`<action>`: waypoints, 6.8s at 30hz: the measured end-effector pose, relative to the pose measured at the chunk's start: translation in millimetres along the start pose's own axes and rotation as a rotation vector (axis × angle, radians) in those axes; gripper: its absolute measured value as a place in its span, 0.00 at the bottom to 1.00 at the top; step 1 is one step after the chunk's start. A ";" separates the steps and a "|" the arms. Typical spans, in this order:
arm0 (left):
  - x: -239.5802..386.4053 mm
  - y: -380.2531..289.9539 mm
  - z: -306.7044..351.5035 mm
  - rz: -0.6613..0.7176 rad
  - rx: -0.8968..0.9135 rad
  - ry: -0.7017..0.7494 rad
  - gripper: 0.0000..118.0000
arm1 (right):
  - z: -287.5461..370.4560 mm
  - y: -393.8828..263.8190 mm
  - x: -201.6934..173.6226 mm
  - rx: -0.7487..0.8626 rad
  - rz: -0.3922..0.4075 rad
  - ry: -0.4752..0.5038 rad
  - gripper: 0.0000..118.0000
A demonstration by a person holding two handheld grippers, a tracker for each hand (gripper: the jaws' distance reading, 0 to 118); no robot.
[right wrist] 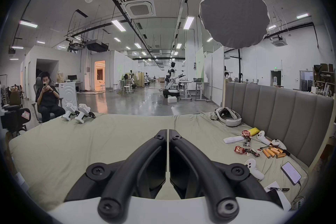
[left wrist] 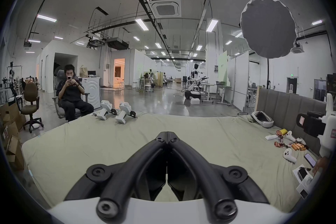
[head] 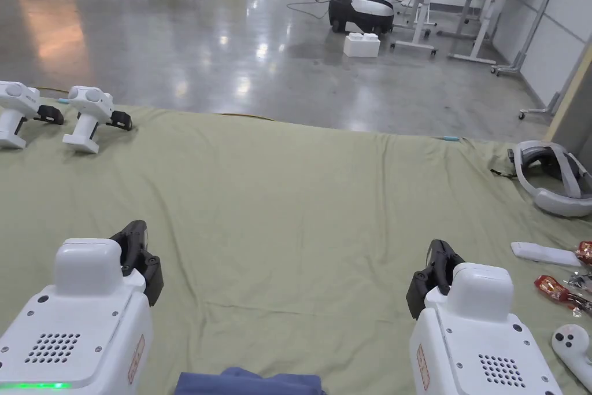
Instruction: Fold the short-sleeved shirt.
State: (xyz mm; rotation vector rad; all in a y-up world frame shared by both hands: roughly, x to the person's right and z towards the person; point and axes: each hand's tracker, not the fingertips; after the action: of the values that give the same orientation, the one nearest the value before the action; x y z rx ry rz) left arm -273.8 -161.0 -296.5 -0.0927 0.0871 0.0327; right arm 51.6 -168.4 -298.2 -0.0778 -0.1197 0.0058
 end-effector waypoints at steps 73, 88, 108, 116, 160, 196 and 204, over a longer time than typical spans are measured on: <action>-75.1 -172.3 -68.8 0.728 -1.025 -0.785 0.21 | 26.3 -164.0 -94.2 -0.536 0.094 0.267 0.03; -273.4 -22.3 -89.5 0.495 -0.929 -0.482 0.20 | -41.8 -29.1 -16.2 -0.234 0.073 0.110 0.03; -388.8 -31.9 -97.5 0.495 -1.165 0.068 0.22 | -47.0 -14.5 6.0 -0.225 0.053 0.060 0.03; -386.3 -3.0 -78.5 0.358 -1.058 0.174 0.58 | -49.6 -16.5 2.6 -0.240 0.051 0.071 0.03; 8.3 -14.4 -26.0 -0.042 -0.048 -0.012 0.04 | -24.9 -23.2 -12.9 -0.144 0.005 0.069 0.03; 7.2 -9.2 -19.9 -0.008 -0.001 -0.007 0.49 | -17.1 -12.4 -31.8 -0.075 0.068 -0.001 0.67; 1.0 -6.7 -21.6 0.025 0.005 0.006 0.66 | -18.0 -14.2 -22.7 -0.060 0.023 -0.011 0.92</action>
State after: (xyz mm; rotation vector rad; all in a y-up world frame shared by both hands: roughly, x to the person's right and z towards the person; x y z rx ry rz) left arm -274.3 -169.7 -317.5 -0.0870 0.0946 0.0573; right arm 31.2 -184.1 -317.6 -0.1392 -0.1305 0.0254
